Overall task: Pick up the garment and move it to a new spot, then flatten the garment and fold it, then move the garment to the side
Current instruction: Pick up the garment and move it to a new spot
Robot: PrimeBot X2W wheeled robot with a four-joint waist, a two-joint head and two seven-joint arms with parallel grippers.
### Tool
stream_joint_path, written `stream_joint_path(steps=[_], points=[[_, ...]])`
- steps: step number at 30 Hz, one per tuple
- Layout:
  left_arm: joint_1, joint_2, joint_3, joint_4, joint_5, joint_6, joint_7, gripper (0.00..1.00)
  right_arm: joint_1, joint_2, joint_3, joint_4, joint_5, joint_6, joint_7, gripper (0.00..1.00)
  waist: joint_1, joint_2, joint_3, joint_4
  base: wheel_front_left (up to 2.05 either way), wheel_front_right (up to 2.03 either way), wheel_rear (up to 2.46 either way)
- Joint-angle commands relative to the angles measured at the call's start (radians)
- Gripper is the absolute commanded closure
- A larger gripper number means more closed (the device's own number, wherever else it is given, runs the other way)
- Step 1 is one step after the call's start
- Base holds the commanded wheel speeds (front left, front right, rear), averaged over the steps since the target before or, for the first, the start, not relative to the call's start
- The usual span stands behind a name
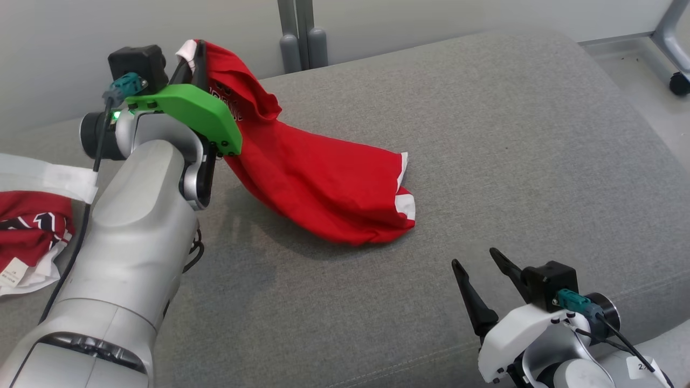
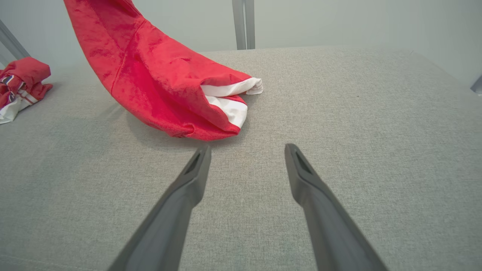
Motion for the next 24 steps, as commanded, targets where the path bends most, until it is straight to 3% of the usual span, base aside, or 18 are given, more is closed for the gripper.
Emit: stream_joint_path(steps=[1,10,11,18,24], points=[[0.014,0.011,0.003,0.013,0.009,0.009,-0.013,1.00,-0.015,-0.001,-0.001,0.001,0.004,0.000,-0.005,0.00,0.0001,-0.0001,0.020,0.022,0.00,0.00,0.00],[0.051,0.065,0.017,0.097,0.065,0.125,-0.039,1.00,-0.031,-0.002,-0.001,0.013,0.008,0.000,-0.009,0.00,0.0001,-0.0001,0.029,0.043,0.00,0.00,0.00],[0.055,0.065,0.013,0.103,0.071,0.126,-0.039,0.01,-0.032,-0.002,-0.002,0.014,0.008,0.000,-0.008,0.00,0.0001,-0.0001,0.028,0.046,0.00,0.00,0.00],[0.080,0.074,0.024,0.107,0.081,0.132,-0.039,0.00,-0.028,-0.002,-0.007,0.017,0.013,0.000,-0.008,0.00,0.0001,-0.0001,0.012,0.068,0.00,0.00,0.00],[0.101,0.071,0.028,0.083,0.094,0.113,-0.039,0.00,-0.021,-0.002,-0.011,0.024,0.018,0.000,-0.007,0.00,0.0001,-0.0001,-0.007,0.084,0.00,0.00,0.00]])
